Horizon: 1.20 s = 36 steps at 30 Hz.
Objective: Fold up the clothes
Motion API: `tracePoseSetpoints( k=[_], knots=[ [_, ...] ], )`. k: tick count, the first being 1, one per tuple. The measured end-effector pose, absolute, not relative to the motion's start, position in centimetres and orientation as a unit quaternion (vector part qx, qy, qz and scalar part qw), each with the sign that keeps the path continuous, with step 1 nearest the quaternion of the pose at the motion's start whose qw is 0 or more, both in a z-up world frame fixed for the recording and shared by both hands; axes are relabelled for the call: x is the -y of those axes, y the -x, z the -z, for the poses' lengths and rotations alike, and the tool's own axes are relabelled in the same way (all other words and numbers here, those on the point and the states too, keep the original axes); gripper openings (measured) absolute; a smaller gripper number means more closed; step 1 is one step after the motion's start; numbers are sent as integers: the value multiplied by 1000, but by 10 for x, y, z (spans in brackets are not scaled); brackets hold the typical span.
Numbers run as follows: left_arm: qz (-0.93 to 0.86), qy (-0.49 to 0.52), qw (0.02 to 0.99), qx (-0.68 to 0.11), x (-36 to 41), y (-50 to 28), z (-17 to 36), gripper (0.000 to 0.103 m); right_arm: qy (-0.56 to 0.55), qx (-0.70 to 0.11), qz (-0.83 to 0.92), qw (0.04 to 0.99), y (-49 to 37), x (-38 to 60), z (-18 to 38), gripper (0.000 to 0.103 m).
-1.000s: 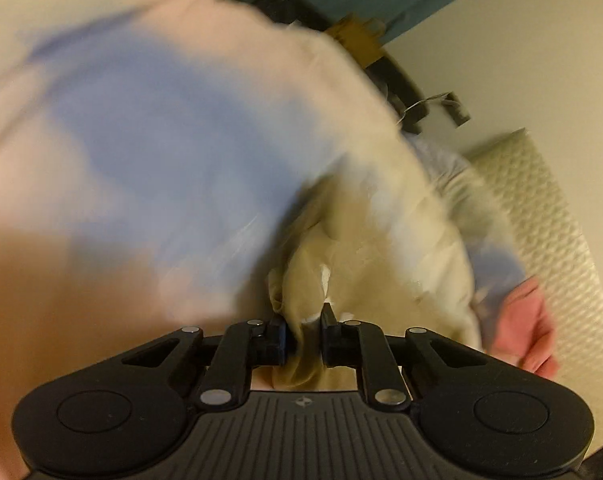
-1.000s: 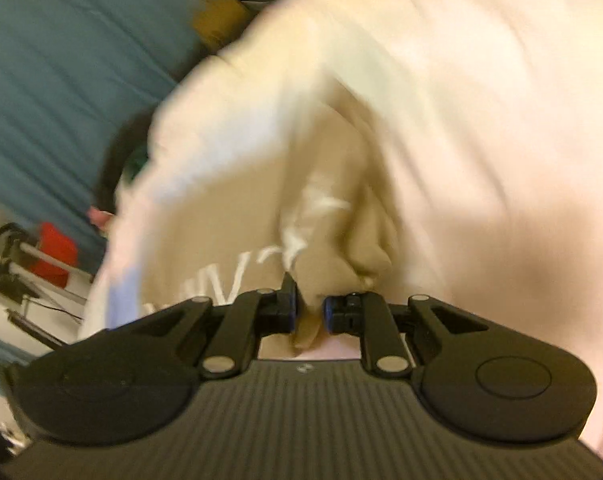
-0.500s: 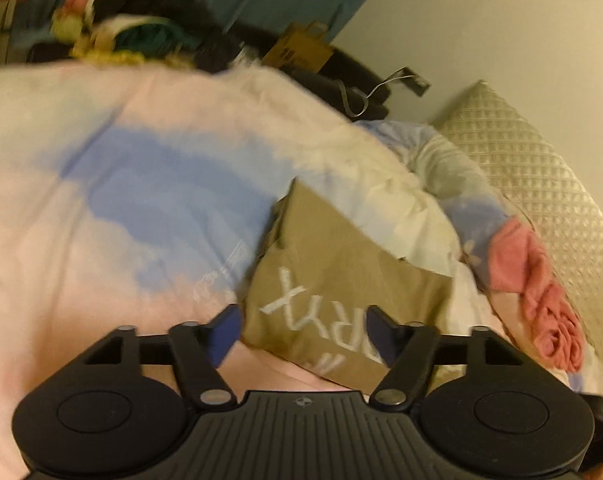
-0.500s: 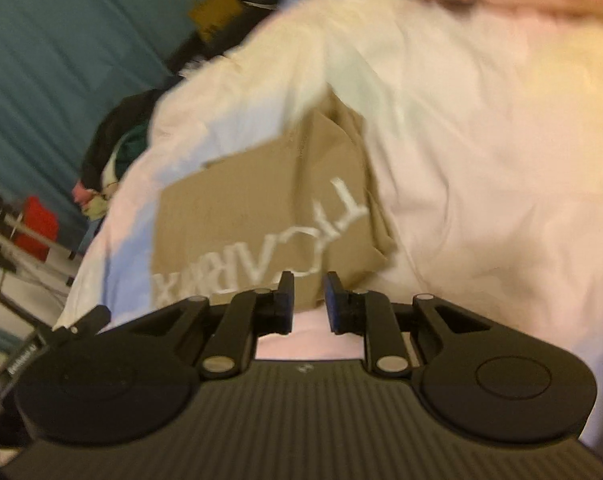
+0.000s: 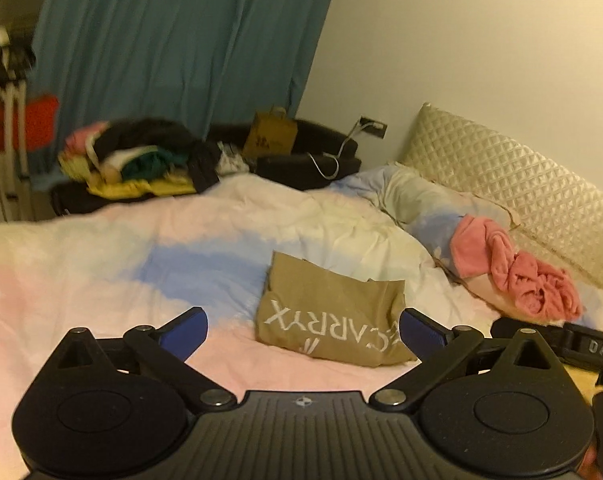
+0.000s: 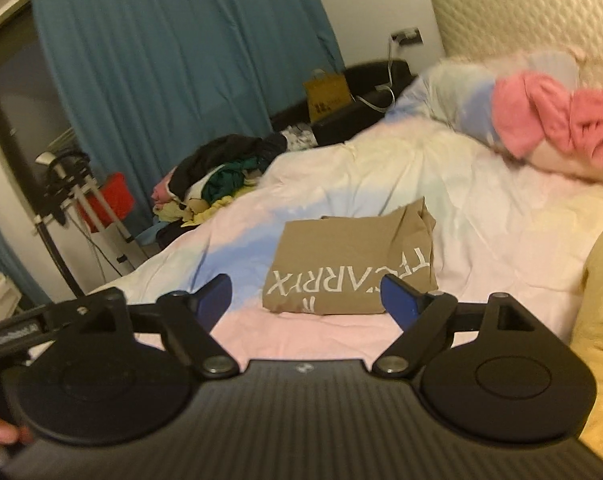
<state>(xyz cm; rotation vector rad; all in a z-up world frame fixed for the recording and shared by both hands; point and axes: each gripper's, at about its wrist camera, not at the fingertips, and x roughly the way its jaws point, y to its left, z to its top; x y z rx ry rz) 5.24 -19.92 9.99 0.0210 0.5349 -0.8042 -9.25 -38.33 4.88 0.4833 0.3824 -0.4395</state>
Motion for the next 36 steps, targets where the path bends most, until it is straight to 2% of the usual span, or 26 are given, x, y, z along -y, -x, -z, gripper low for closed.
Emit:
tracePoseSetpoints(
  k=[10, 15, 36],
  knots=[
    [346, -25, 918, -193, 134, 11, -88, 103, -174, -150, 218, 948, 117, 330, -28, 83],
    [337, -7, 920, -198, 121, 7, -79, 103, -165, -155, 232, 946, 111, 327, -7, 83],
    [293, -19, 934, -202, 105, 5, -57, 103, -102, -166, 242, 950, 88, 310, 4, 83]
  ],
)
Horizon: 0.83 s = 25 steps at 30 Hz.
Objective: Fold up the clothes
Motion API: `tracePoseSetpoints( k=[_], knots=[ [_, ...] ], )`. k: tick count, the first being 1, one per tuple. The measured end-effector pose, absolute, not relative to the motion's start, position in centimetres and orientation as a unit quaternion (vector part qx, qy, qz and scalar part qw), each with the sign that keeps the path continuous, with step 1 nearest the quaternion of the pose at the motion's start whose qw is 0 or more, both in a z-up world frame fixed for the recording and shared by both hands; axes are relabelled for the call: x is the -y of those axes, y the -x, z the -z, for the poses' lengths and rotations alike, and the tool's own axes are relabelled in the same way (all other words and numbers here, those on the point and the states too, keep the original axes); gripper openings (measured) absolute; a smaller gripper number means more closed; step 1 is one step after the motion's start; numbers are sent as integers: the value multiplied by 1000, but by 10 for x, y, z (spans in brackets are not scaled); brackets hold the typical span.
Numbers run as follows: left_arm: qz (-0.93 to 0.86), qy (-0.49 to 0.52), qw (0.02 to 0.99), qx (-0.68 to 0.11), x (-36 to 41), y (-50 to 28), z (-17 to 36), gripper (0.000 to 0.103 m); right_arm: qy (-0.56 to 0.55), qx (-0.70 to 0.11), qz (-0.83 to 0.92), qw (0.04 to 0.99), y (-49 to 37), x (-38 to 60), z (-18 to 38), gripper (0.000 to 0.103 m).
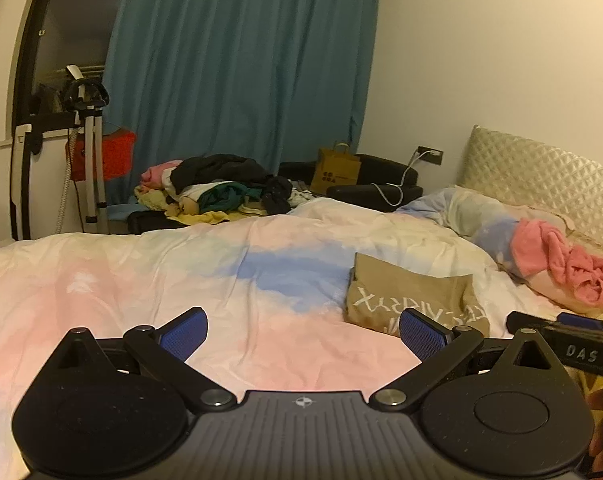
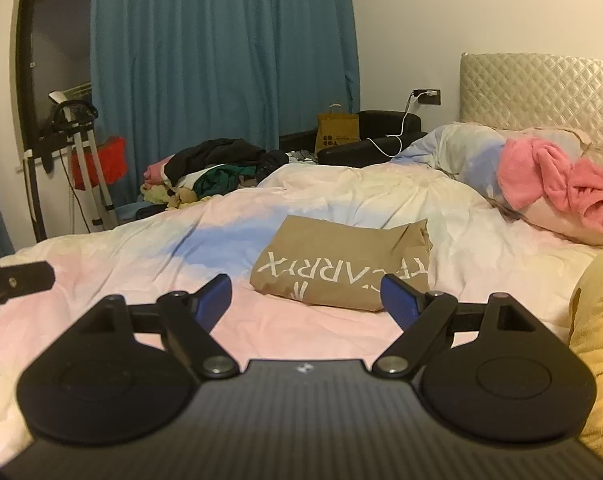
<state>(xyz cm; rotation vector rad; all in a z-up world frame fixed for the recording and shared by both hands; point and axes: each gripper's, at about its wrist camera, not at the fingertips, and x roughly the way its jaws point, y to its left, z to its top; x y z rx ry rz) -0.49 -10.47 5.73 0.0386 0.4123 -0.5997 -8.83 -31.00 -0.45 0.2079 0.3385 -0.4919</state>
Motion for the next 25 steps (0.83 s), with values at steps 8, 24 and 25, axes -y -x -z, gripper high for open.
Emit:
tracePoseSetpoints(
  k=[8, 24, 25],
  knots=[
    [278, -29, 939, -199, 104, 6, -54, 103, -111, -171, 244, 948, 90, 313, 6, 83],
    [285, -39, 937, -201, 107, 10, -50, 103, -100, -174, 247, 948, 91, 307, 10, 83],
    [286, -40, 936, -200, 107, 10, -50, 103, -99, -175, 246, 948, 91, 307, 10, 83]
  ],
)
